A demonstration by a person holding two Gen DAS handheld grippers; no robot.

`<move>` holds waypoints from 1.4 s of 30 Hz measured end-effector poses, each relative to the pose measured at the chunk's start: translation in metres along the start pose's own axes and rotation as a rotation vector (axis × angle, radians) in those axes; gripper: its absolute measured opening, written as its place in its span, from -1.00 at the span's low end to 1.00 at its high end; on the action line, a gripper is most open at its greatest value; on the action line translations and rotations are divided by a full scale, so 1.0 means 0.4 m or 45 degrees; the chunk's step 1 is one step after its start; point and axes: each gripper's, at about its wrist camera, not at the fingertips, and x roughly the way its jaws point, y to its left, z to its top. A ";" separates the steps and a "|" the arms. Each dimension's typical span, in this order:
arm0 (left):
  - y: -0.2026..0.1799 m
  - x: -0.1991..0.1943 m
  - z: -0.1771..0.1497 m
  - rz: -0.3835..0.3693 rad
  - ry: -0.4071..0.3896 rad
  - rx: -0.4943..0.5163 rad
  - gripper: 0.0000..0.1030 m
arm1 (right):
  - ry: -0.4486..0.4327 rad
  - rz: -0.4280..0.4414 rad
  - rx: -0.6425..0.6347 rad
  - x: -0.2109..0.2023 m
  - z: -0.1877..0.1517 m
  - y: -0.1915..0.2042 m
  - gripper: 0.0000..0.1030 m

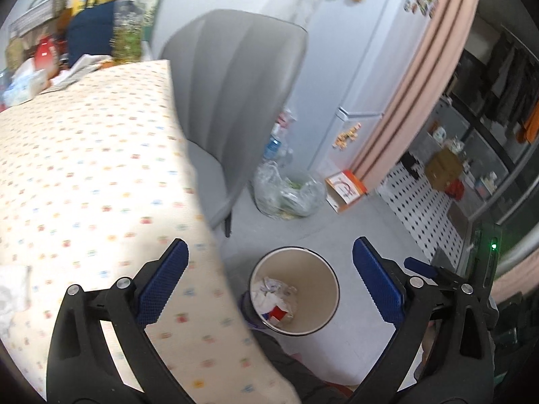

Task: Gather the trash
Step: 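Move both tools back over the table toward the last white tissue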

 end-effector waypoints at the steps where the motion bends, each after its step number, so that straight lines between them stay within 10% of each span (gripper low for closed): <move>1: 0.019 -0.019 -0.004 0.008 -0.016 -0.012 0.88 | 0.000 0.004 -0.015 -0.003 0.003 0.023 0.85; 42: 0.609 -0.458 -0.217 0.370 -0.304 -0.533 0.88 | 0.077 0.397 -0.806 -0.009 -0.073 0.915 0.85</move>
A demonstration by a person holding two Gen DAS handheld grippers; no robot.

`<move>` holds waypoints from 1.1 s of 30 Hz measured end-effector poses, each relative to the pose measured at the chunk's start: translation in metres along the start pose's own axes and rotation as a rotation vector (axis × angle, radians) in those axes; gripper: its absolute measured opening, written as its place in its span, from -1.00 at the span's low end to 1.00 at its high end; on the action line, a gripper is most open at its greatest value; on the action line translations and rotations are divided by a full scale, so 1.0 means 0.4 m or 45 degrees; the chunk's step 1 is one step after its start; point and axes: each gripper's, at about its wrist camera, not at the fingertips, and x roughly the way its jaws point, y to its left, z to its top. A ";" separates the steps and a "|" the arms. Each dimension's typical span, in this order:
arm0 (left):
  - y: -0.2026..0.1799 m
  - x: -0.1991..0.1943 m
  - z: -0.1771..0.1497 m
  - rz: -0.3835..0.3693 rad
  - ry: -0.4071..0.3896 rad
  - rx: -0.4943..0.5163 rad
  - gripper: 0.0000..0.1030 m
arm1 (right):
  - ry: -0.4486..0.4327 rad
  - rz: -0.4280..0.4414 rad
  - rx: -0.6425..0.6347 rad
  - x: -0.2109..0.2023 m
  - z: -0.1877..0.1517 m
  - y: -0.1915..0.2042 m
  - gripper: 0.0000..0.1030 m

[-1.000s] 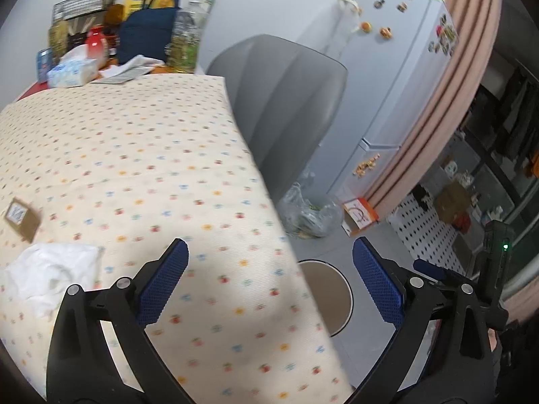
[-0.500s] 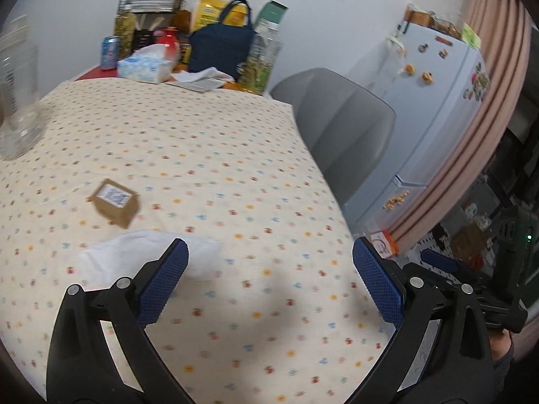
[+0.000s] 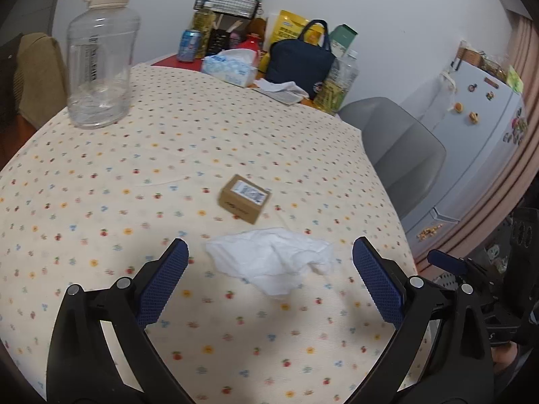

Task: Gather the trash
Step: 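Move both tools back over the table toward the last white tissue, then close the right tool on the crumpled white tissue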

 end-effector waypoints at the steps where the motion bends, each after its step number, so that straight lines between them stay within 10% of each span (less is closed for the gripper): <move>1: 0.012 -0.005 0.000 0.009 -0.004 -0.009 0.88 | 0.010 0.015 -0.016 0.010 0.003 0.019 0.85; 17: 0.168 -0.053 0.020 0.176 -0.058 -0.115 0.88 | 0.201 0.000 -0.098 0.230 0.041 0.150 0.32; 20: 0.168 -0.042 0.021 0.183 -0.054 -0.117 0.88 | 0.234 -0.006 -0.084 0.261 0.037 0.138 -0.24; 21: 0.165 -0.037 0.021 0.184 -0.050 -0.113 0.88 | 0.224 -0.004 -0.104 0.259 0.038 0.139 -0.85; 33: 0.086 0.083 0.039 0.148 0.026 -0.014 0.88 | 0.131 0.006 -0.027 0.165 0.057 0.059 -0.87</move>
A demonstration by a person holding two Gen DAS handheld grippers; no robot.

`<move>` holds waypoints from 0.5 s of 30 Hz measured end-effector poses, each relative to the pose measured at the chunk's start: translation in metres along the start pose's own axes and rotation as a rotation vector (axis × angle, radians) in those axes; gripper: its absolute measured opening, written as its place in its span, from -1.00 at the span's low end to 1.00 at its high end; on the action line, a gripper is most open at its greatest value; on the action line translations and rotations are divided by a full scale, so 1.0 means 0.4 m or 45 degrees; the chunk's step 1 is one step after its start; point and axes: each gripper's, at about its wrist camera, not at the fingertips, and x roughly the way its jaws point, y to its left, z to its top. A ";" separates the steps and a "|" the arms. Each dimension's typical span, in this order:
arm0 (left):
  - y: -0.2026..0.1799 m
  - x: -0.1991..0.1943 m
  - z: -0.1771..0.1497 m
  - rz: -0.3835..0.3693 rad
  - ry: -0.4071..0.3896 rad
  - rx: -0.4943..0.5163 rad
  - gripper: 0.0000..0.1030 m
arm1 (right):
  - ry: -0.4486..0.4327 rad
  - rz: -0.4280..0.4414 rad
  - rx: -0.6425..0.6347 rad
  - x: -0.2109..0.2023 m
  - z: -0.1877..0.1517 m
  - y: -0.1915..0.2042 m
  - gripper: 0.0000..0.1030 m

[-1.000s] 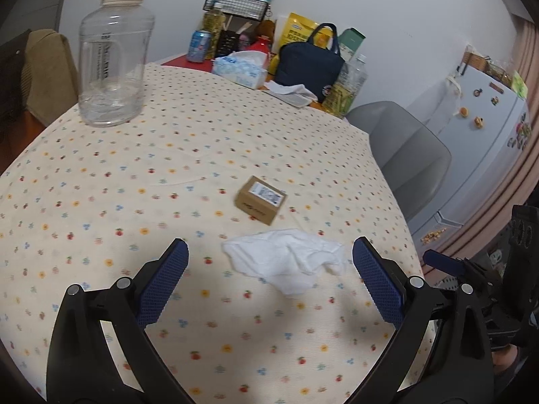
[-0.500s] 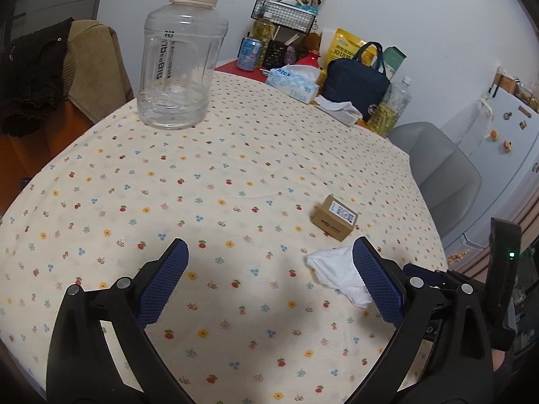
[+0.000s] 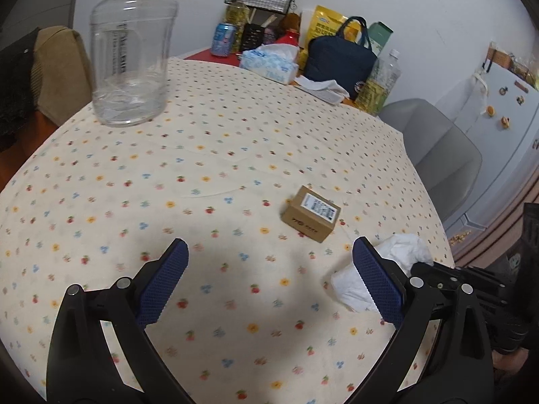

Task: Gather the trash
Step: 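Close the right tool on the crumpled white tissue, then close the left tool on the small brown box while the right tool holds the tissue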

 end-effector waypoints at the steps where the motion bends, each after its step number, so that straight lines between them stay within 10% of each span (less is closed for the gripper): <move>1: -0.009 0.008 0.001 -0.003 0.007 0.008 0.88 | -0.006 -0.005 0.008 -0.009 -0.001 -0.011 -0.87; 15: -0.117 0.125 0.042 0.018 0.064 0.124 0.88 | -0.061 -0.049 0.112 -0.092 -0.028 -0.114 -0.86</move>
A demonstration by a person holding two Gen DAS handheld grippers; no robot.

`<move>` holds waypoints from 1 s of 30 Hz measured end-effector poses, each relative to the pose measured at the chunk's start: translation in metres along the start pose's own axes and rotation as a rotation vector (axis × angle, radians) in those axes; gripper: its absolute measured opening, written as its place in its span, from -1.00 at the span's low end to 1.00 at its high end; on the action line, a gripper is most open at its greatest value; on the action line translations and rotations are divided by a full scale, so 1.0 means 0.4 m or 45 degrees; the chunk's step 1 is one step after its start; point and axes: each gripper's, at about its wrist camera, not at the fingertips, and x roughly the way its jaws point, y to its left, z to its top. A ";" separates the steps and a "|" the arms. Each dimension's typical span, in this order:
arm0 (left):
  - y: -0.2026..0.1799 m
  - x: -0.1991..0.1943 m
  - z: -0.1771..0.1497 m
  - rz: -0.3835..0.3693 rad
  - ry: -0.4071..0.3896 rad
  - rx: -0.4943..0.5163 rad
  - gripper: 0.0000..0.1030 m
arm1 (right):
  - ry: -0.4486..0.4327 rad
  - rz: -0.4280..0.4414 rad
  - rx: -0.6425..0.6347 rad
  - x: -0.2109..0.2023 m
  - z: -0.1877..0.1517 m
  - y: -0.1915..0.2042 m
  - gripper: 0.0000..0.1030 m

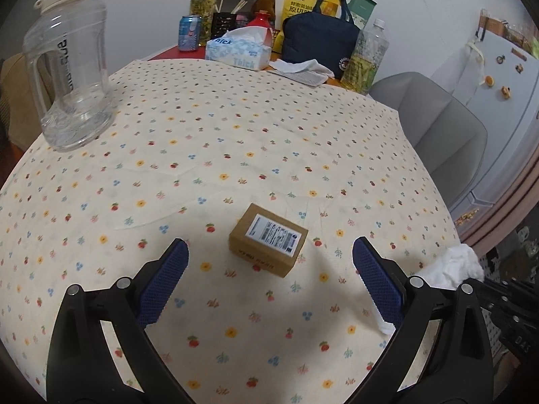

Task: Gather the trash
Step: 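Close the left tool on the small brown box while the right tool holds the tissue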

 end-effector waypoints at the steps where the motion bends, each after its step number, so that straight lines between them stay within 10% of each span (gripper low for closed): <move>1: -0.007 0.009 0.002 0.003 0.007 0.009 0.88 | -0.003 -0.002 0.009 -0.006 -0.003 -0.008 -0.86; 4: -0.021 0.033 0.006 -0.003 0.033 0.039 0.80 | -0.020 -0.007 0.044 -0.026 -0.009 -0.033 -0.86; 7: -0.026 0.063 0.004 -0.021 0.105 0.047 0.00 | -0.036 -0.015 0.076 -0.044 -0.014 -0.055 -0.86; 30: -0.140 -0.136 -0.031 -0.147 -0.069 0.117 0.01 | -0.119 -0.066 0.216 -0.153 -0.087 -0.174 -0.86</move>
